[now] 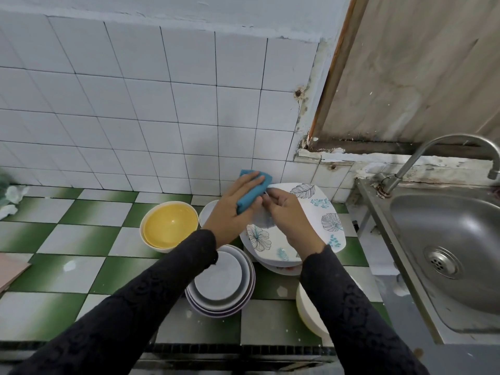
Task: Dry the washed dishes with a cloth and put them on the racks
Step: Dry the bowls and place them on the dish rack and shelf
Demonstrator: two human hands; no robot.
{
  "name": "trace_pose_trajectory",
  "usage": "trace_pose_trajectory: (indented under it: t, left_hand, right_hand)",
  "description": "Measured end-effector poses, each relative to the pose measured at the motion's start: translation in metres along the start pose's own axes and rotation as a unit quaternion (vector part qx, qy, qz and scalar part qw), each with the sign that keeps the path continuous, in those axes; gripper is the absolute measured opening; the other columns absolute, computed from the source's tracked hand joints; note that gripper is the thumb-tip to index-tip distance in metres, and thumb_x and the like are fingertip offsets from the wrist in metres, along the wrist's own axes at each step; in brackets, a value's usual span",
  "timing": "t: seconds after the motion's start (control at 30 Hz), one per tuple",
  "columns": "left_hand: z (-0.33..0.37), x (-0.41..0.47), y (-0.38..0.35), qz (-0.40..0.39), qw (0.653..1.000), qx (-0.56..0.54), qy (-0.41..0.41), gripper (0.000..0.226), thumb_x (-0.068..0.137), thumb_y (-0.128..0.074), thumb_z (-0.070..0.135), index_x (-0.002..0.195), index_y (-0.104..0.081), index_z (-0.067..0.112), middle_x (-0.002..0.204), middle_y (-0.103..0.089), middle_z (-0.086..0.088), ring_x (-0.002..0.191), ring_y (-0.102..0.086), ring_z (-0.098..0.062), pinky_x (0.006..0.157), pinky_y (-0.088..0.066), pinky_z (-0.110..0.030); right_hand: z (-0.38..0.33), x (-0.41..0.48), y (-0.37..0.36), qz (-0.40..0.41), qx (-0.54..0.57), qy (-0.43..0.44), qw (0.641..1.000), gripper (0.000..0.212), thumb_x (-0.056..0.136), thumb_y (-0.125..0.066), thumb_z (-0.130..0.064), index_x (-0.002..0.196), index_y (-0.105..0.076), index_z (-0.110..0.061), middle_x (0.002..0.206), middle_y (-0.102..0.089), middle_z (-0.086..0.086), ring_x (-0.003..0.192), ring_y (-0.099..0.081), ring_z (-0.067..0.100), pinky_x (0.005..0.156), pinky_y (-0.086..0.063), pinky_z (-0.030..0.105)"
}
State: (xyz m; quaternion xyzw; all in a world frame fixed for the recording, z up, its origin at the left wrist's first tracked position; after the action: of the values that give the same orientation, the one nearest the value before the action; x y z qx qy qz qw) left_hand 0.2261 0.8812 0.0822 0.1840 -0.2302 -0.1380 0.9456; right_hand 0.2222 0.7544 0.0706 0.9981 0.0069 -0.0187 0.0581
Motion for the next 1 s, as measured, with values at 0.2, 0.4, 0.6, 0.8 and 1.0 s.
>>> trace_pose_trajectory:
  t: [0.2, 0.4, 0.6, 0.8, 1.0]
  left_hand:
    - [-0.048, 0.002, 0.006, 0.102, 0.902, -0.328, 0.261, 0.035, 0.105, -0.034, 0.044, 0.129, -0.053, 0.029, 0.123, -0.058, -0.006, 0.105, -0.057, -0.020, 0.064, -0.054, -0.021]
    - [-0.023, -0.015, -0.024, 0.141, 0.952, -0.193, 0.193, 0.046, 0.103, -0.039, 0.042, 0.145, -0.022, 0.038, 0.153, -0.031, 0.008, 0.139, -0.035, -0.012, 0.113, -0.035, -0.032]
    - [-0.015, -0.006, -0.025, 0.057, 0.994, 0.085, -0.025, 0.056, 0.100, -0.037, 0.043, 0.152, -0.020, 0.031, 0.161, -0.014, 0.013, 0.152, -0.004, -0.010, 0.124, -0.010, -0.042]
    - [-0.015, 0.003, -0.007, 0.088, 0.989, 0.117, -0.010, 0.054, 0.101, -0.038, 0.042, 0.151, -0.023, 0.031, 0.158, -0.022, 0.013, 0.151, -0.010, -0.012, 0.122, -0.013, -0.053]
    - [-0.038, 0.016, 0.006, 0.092, 0.989, -0.025, 0.114, 0.049, 0.098, -0.044, 0.048, 0.144, -0.041, 0.031, 0.143, -0.045, 0.009, 0.132, -0.045, -0.012, 0.110, -0.043, -0.045]
  right_hand:
    - [0.009, 0.004, -0.002, 0.051, 0.323, -0.105, 0.939, 0.021, 0.107, -0.045, -0.013, 0.096, -0.062, -0.012, 0.095, -0.064, 0.005, 0.087, -0.060, 0.019, 0.073, -0.053, 0.033]
    - [0.013, 0.011, -0.016, 0.105, 0.521, -0.130, 0.837, 0.009, 0.105, -0.047, -0.013, 0.100, -0.054, -0.009, 0.103, -0.066, 0.014, 0.093, -0.065, 0.027, 0.084, -0.056, 0.045]
    - [0.013, 0.005, -0.022, 0.070, 0.467, -0.154, 0.868, 0.008, 0.103, -0.051, -0.011, 0.096, -0.055, -0.012, 0.094, -0.066, 0.010, 0.084, -0.067, 0.022, 0.075, -0.058, 0.037]
    - [0.005, 0.004, -0.024, 0.022, 0.374, -0.115, 0.920, 0.011, 0.104, -0.050, -0.010, 0.102, -0.060, -0.014, 0.094, -0.072, 0.007, 0.084, -0.070, 0.019, 0.074, -0.059, 0.034]
    - [0.005, 0.007, -0.018, -0.027, 0.152, -0.102, 0.983, 0.015, 0.104, -0.054, -0.014, 0.113, -0.062, -0.006, 0.106, -0.070, 0.019, 0.093, -0.070, 0.028, 0.077, -0.060, 0.037]
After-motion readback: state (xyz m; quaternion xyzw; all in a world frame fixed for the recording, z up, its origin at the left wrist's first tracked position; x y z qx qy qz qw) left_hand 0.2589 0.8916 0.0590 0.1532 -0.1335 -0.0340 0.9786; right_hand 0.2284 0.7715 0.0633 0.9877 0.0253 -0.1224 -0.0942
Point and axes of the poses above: each hand's wrist, its own x-axis towards the middle knuckle, its own y-axis out of the back of the hand, z = x × y, the point moved 7 cm from there along x, towards the middle knuckle
